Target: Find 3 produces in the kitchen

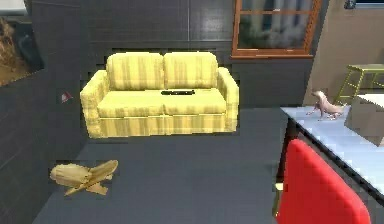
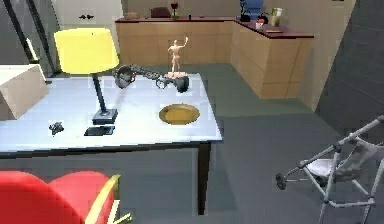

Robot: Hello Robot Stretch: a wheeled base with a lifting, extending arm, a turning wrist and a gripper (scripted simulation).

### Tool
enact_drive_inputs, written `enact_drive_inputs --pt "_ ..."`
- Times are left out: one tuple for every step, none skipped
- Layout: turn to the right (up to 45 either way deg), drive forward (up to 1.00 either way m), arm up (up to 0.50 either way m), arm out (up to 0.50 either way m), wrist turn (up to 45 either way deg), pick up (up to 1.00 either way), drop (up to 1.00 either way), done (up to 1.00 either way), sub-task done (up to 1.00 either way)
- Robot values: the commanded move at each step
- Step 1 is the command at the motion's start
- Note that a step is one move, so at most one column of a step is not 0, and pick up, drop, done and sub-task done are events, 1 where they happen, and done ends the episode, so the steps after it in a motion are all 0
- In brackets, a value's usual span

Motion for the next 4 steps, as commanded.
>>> enact_drive_inputs --pt "0.0 0.80 0.00 0.00 0.0 0.00 0.00 0.00 0.00" --pt "18.0 0.00 0.00 0.00 0.0 0.00 0.00 0.00 0.00" --pt "0.0 0.85 0.00 0.00 0.0 0.00 0.00 0.00 0.00" --pt "18.0 0.00 0.00 0.00 0.0 0.00 0.00 0.00 0.00"
